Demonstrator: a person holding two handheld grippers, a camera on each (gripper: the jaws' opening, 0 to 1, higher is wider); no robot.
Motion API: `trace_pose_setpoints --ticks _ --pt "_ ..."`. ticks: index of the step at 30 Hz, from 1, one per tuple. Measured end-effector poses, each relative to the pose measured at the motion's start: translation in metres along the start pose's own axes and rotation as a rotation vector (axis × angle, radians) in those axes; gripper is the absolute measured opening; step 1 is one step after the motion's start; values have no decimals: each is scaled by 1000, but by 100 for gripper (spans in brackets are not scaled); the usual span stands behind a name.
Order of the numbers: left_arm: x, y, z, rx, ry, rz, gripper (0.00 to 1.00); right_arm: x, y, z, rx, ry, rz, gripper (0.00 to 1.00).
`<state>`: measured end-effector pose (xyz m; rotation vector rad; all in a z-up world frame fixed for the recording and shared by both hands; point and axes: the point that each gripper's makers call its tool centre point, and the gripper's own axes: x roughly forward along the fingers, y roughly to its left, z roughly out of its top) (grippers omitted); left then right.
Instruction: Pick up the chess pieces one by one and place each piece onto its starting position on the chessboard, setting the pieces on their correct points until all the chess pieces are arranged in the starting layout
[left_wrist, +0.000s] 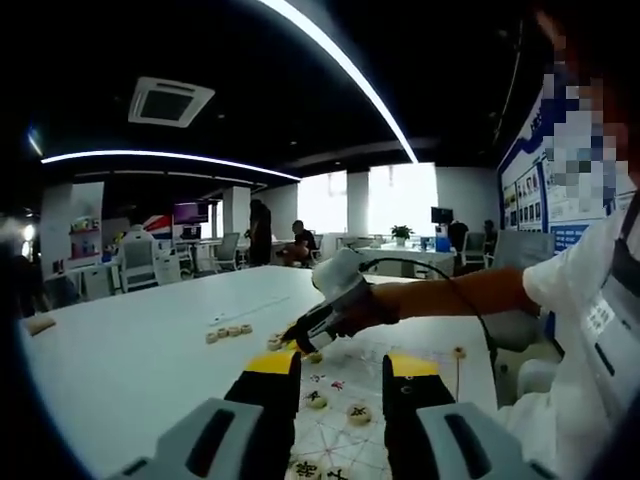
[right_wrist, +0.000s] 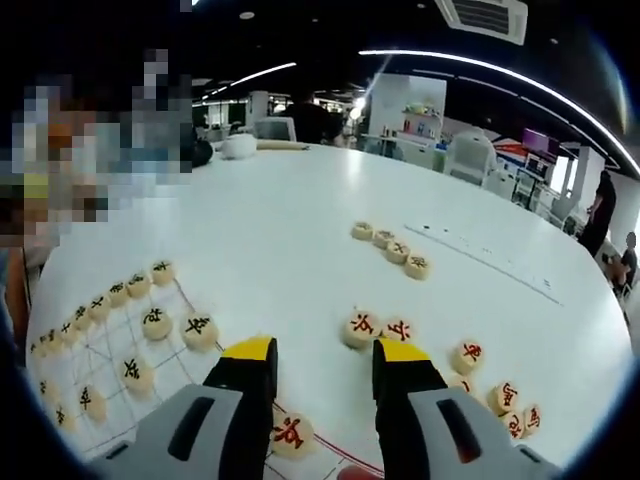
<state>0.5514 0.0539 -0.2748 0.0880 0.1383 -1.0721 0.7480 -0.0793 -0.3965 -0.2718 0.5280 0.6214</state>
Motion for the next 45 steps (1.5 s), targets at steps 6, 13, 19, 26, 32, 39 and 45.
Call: trace_pose_setpoints --ticks 6,13,19,26,32,39,45 --pt "0 1 0 -1 1 2 34 3 3 -2 2 24 -13 39" --pt "-1 -1 1 3 -2 -5 34 11 -11 1 12 38 -54 38" --pt "0 -1 1 4 0 -6 34 20 -15 5 -2 35 -68 36" --pt "0 0 1 3 0 -6 34 24 -8 8 -9 25 -45 20" --pt "-1 0 2 4 -5 -5 34 18 -6 7 -51 18 -32 20" --pt "0 0 0 2 -1 -7 34 -14 11 24 -97 -69 8 20" --pt "-1 0 0 6 0 -9 34 -51 30 29 -125 -113 31 20"
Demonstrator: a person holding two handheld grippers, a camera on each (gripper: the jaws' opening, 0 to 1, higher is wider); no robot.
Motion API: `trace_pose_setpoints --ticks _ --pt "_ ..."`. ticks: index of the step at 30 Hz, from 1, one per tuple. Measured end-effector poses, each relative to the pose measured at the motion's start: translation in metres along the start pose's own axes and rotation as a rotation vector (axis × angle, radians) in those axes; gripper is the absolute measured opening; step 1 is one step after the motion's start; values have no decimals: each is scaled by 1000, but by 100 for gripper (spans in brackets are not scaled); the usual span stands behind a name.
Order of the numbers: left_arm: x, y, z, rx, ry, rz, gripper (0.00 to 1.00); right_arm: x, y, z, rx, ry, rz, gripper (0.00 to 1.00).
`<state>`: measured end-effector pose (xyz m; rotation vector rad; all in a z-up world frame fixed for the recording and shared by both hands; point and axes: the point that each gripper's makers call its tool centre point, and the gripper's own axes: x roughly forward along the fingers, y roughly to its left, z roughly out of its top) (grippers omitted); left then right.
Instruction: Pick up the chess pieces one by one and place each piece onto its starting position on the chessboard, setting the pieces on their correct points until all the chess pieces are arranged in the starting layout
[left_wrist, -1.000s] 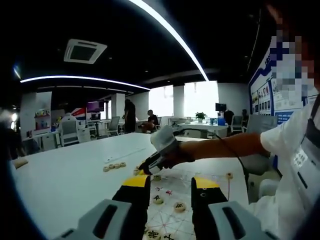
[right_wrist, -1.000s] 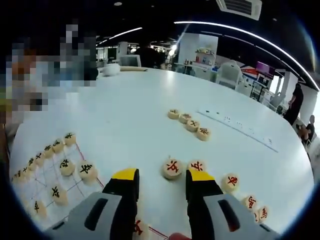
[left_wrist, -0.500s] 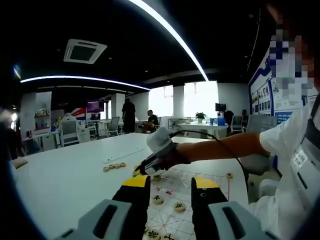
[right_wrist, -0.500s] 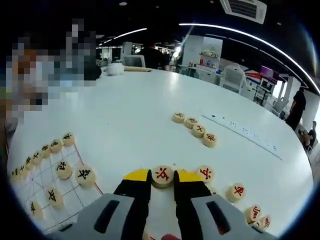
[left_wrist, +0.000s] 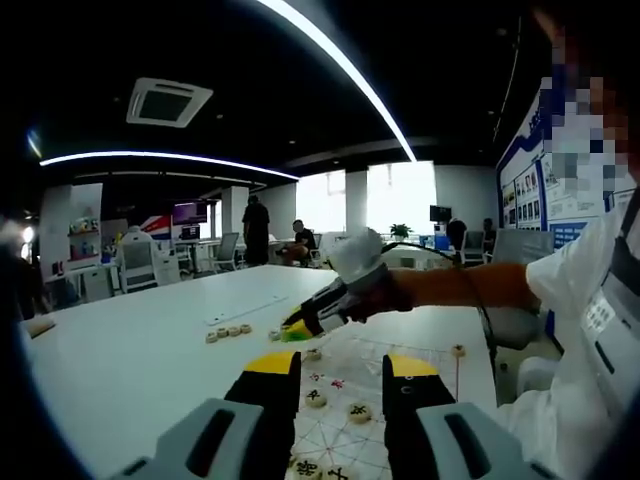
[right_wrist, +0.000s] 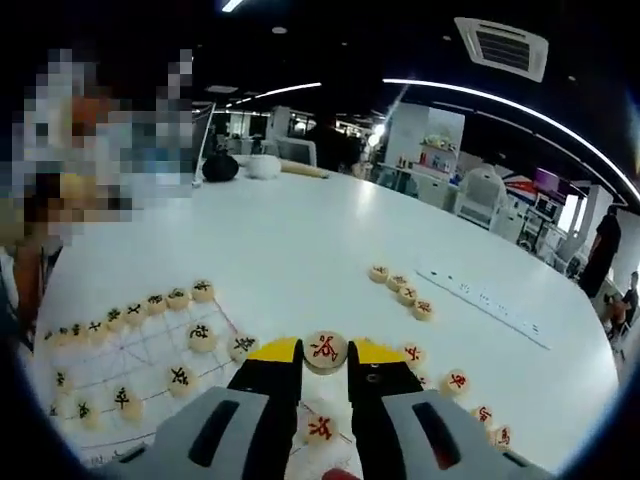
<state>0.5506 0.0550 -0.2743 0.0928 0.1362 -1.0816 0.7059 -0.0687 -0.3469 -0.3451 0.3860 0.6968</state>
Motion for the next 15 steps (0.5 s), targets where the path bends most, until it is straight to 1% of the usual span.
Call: trace_pose_setpoints --ticks 3,6,9,11,15 --pt "-2 2 1 1 -4 9 34 -20 6 3 -11 -15 14 20" --pt "-4 3 3 4 -8 13 34 -36 13 1 -11 -20 22 20" --pt "-4 2 3 6 -9 13 34 -47 19 -8 -5 -9 27 20" --pt "-3 2 3 7 -7 11 34 -52 26 -16 -6 8 35 20" --pt "-2 2 3 12 -6 15 34 -57 31 -32 2 34 43 20"
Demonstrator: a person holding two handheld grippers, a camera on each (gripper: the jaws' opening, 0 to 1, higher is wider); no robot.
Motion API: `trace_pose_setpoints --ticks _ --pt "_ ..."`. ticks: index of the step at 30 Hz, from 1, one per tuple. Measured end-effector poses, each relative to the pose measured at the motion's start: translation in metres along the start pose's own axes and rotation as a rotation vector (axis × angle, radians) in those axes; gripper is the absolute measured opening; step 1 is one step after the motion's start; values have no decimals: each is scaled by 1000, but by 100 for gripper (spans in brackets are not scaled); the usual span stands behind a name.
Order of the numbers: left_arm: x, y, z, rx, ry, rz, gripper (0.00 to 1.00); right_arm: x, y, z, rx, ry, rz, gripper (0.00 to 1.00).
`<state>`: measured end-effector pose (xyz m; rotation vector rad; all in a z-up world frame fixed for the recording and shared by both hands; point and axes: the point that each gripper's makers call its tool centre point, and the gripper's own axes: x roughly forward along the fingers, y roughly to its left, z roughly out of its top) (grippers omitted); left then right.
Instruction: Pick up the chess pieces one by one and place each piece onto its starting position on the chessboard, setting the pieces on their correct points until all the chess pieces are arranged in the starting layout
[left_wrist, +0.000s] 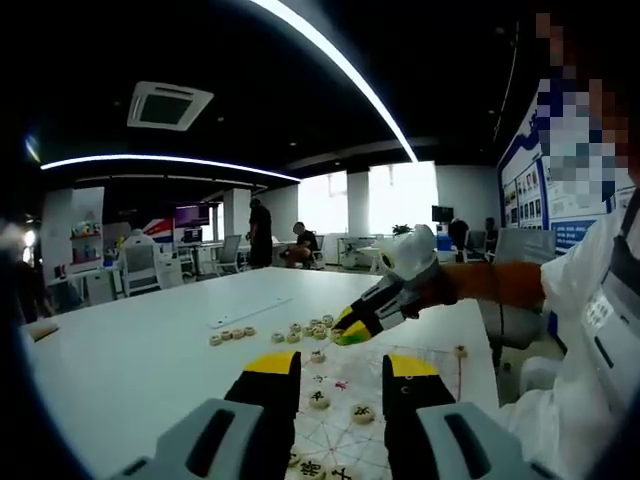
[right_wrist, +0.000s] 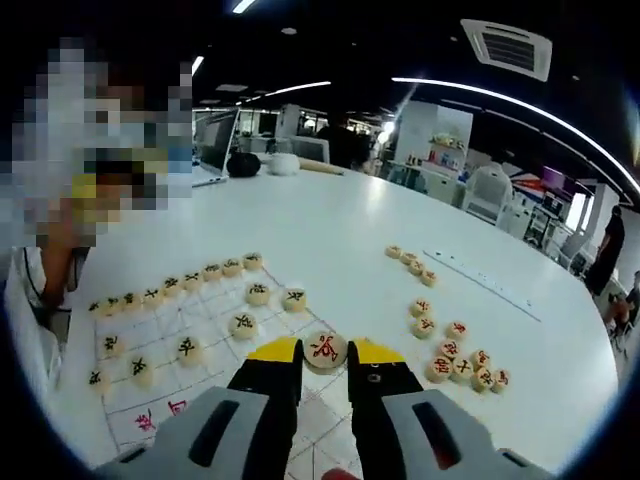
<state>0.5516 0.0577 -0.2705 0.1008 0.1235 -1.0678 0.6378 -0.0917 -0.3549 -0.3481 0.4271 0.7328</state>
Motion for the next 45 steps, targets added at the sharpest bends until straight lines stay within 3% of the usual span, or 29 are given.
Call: trace_pose_setpoints --ticks 7,25,30,35,40,45 --pt "0 -1 0 1 -3 -2 34 9 1 -26 34 50 16 20" --pt "1 -2 -1 0 0 -7 34 18 3 -40 59 90 33 20" --pt "1 -1 -2 0 2 -4 34 19 4 -45 92 108 39 33" --pt "1 -1 -1 1 0 -3 34 13 -3 -35 117 73 20 33" --pt "1 -1 -1 1 1 -1 34 -5 -37 -6 145 -15 -62 33" --pt "0 0 0 0 -2 1 34 -17 -65 7 171 -52 -126 33"
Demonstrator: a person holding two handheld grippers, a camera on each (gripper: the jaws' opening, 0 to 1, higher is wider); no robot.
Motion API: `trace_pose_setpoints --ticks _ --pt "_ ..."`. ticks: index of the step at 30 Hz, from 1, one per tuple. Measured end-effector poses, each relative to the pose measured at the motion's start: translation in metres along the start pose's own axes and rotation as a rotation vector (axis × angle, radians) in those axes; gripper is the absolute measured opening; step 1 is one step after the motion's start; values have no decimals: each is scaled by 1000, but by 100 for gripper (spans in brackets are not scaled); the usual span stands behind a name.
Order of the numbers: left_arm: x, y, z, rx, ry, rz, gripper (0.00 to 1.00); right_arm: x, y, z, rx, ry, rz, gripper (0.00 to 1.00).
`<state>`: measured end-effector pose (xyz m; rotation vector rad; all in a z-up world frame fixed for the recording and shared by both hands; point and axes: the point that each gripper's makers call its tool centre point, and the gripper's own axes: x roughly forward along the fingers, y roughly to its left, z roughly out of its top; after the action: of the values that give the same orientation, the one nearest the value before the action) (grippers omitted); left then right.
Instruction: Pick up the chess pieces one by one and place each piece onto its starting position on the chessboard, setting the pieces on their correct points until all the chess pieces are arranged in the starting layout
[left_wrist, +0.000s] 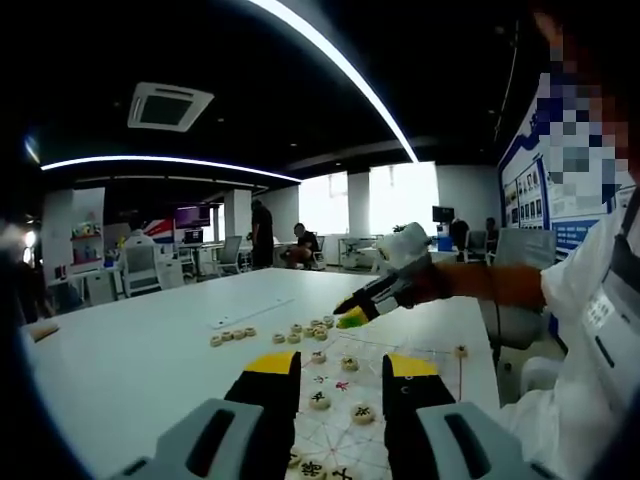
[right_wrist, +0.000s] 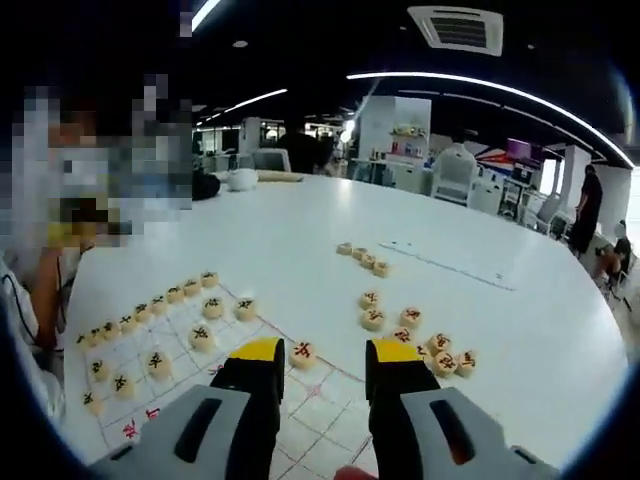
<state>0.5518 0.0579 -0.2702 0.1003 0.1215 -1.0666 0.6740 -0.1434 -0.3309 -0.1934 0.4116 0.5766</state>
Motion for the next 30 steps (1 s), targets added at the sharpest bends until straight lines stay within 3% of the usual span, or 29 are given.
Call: trace_pose_setpoints --ticks 3,15,30 --pt "0 0 0 0 1 -1 34 5 -6 0 4 6 -17 33" --pt "1 -2 0 4 3 -6 34 68 -23 -19 5 107 -30 32" --pt "2 -4 0 3 2 -13 34 112 -43 -25 -5 158 -84 32"
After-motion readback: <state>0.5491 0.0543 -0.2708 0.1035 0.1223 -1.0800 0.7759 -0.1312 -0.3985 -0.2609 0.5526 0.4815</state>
